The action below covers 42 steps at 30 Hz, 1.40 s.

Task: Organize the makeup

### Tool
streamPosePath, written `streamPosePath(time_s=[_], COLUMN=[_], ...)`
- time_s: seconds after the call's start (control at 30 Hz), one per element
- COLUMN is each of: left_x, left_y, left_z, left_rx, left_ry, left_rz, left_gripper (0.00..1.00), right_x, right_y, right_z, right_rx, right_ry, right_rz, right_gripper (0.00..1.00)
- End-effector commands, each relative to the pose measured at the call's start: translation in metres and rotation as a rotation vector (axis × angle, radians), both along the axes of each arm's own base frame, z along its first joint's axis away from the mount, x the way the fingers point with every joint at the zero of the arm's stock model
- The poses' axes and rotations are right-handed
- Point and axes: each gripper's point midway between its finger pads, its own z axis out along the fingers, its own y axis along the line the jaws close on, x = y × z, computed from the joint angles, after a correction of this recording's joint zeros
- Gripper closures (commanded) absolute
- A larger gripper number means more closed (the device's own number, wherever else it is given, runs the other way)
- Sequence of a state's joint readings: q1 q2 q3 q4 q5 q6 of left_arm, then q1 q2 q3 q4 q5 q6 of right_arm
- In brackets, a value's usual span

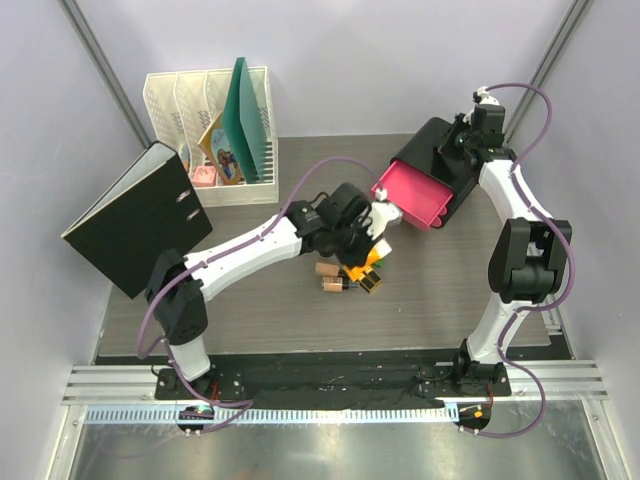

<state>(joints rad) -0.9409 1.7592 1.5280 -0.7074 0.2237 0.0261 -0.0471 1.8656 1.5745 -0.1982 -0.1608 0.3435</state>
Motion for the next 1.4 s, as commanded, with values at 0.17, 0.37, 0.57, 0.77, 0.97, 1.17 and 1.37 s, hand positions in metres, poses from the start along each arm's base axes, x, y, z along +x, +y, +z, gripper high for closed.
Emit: streamPosePath(time_s=[0.17, 0.37, 0.57, 0.77, 0.97, 1.17, 1.37], left_x=[0.060, 0.105, 0.140, 0.165, 0.178, 0.176, 0.174], left_y=[-0.102, -0.137, -0.145, -0.147, -0.155, -0.165, -0.163], left_z=[0.074, 0.110, 0.140, 0.143, 0.130, 0.109, 0.117], left_rx=[-0.240, -0.466, -0.632, -0.707, -0.745, -0.721, -0.719], left_ry=[-0.050, -0.021, -0.015, -0.008, 0.046, 0.115, 0.086], left_rz=[0.045, 0.178, 0.310, 0.418, 0.497, 0.490, 0.461], left_gripper=[1.00, 1.00, 1.00, 1.00, 0.96, 0.77, 0.34], right_x=[-0.075, -0.076, -0.077, -0.078, -0.079, -0.078, -0.079], right_y=[0.007, 0.009, 0.009, 0.010, 0.009, 0.009, 0.009], right_z=[-0.134, -0.135, -0.136, -0.136, -0.138, -0.137, -0.138], right_rx=[-0.013, -0.005, -0.005, -0.004, -0.003, -0.005, -0.006], right_ry=[0.496, 0.498, 0.503, 0.503, 0.506, 0.505, 0.508], right_rz=[0.029, 0.037, 0.038, 0.039, 0.037, 0.034, 0.035], right_gripper=[0.99, 0.99, 0.99, 0.99, 0.99, 0.99, 0.99])
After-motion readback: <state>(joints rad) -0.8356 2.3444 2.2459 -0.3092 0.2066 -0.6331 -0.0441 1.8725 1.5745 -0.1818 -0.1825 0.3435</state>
